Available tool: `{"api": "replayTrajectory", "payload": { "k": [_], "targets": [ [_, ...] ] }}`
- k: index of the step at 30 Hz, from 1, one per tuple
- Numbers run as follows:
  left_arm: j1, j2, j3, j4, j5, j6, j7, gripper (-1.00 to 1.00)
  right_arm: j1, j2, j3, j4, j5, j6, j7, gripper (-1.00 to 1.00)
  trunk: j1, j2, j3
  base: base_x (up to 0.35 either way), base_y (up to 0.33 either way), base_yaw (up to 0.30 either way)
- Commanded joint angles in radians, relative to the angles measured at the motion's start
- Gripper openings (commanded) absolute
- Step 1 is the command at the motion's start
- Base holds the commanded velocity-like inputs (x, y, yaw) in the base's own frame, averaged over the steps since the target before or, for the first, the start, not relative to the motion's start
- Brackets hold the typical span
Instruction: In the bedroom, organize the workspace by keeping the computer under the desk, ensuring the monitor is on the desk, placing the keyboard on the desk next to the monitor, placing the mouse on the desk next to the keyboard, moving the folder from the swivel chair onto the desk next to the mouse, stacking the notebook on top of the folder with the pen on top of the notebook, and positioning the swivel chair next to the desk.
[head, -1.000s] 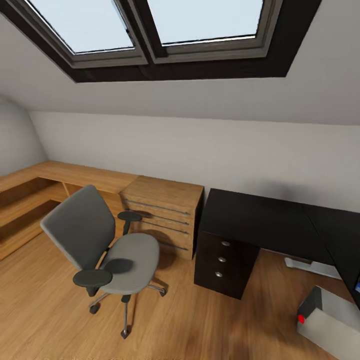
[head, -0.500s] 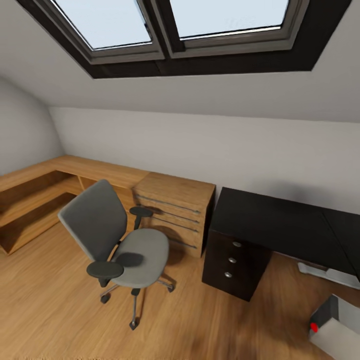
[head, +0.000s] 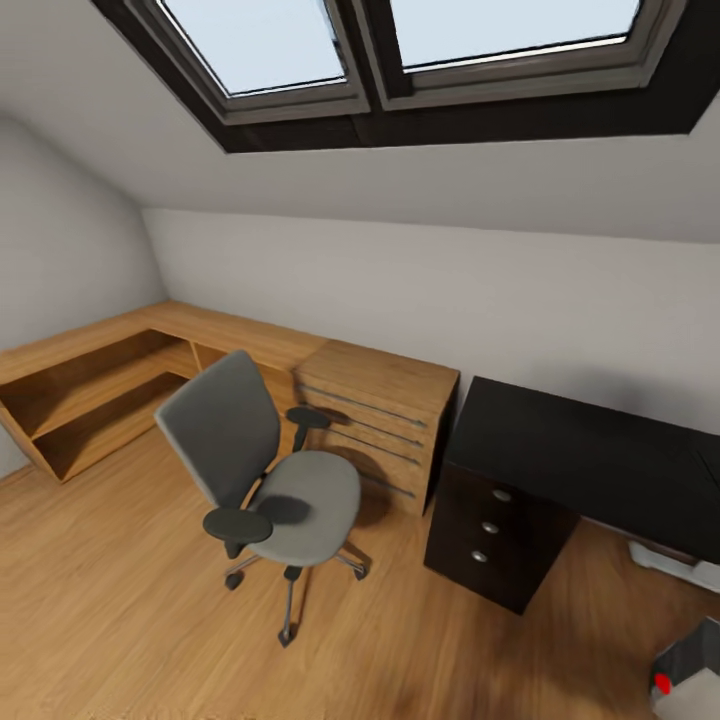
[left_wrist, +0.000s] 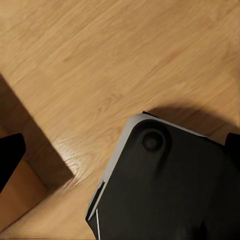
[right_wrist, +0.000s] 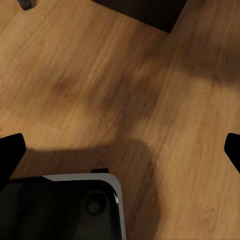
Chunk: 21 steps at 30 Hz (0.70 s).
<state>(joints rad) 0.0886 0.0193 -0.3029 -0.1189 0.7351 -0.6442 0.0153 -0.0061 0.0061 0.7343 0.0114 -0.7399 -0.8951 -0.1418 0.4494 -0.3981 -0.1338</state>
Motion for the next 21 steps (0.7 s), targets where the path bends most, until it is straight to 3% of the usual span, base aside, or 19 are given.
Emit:
{"api": "replayTrajectory", "payload": {
  "k": [1,7,14,21],
  "targets": [
    [0.0,0.001,-0.008,-0.002,0.009,-0.002,0.002,1.0,-0.001,0.001,0.008,0.001,0.002,-0.002,-0.011,1.0,0.001,-0.002,-0.002,0.0,0.0,0.263],
    [0.001,0.001,-0.008,-0.002,0.009,-0.002,0.002,1.0,-0.001,0.003,0.008,-0.003,0.004,0.017,-0.012,1.0,0.001,-0.002,-0.002,0.0,0.0,0.273],
    [0.0,0.002,-0.008,-0.007,0.005,-0.002,-0.001,1.0,-0.006,0.004,0.01,-0.149,0.005,0.032,-0.015,1.0,0.001,-0.002,-0.002,0.0,0.0,0.277],
    [0.001,0.033,-0.005,-0.153,0.005,-0.002,0.005,1.0,-0.065,0.006,0.008,-0.18,0.004,0.1,-0.017,1.0,0.001,-0.002,-0.003,0.0,0.0,0.277]
  ]
}}
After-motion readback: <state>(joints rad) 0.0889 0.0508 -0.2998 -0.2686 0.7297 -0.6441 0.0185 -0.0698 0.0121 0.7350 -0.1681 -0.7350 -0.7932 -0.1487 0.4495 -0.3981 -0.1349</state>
